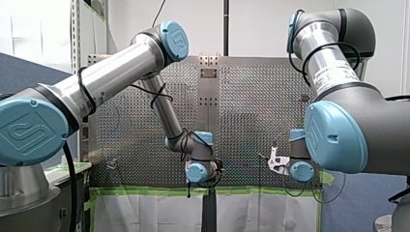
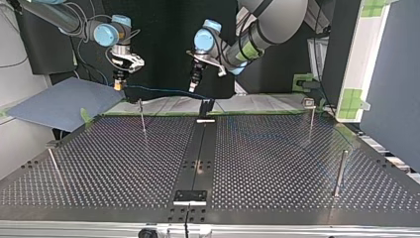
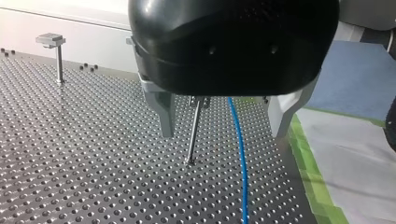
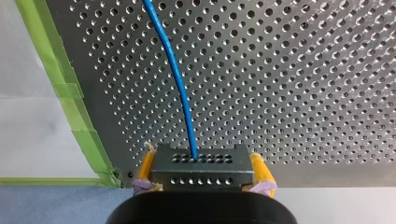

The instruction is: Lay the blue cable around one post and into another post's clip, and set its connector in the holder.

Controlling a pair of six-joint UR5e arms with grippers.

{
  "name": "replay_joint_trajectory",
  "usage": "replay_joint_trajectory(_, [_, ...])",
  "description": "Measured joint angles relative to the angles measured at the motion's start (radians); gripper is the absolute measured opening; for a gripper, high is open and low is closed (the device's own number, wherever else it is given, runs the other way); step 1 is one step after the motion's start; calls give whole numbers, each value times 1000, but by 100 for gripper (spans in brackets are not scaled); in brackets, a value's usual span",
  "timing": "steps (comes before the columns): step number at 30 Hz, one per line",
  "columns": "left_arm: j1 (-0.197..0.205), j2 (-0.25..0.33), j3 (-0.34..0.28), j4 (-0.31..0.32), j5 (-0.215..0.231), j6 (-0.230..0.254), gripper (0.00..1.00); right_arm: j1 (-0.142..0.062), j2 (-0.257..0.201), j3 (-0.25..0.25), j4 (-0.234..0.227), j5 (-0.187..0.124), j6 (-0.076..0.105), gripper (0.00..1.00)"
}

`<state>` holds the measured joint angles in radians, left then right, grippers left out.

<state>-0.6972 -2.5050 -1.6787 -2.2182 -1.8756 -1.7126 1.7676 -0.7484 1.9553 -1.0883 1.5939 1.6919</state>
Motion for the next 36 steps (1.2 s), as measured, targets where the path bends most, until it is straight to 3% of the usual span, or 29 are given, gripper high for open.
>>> replay_joint_trajectory(14, [4,-44,29,-40,2,-16,99,0,-1,0,0,0,0,0])
replay_joint_trajectory(36, [19,-72,127,-87,3,-27,99,0,-1,0,1,0,-2,0])
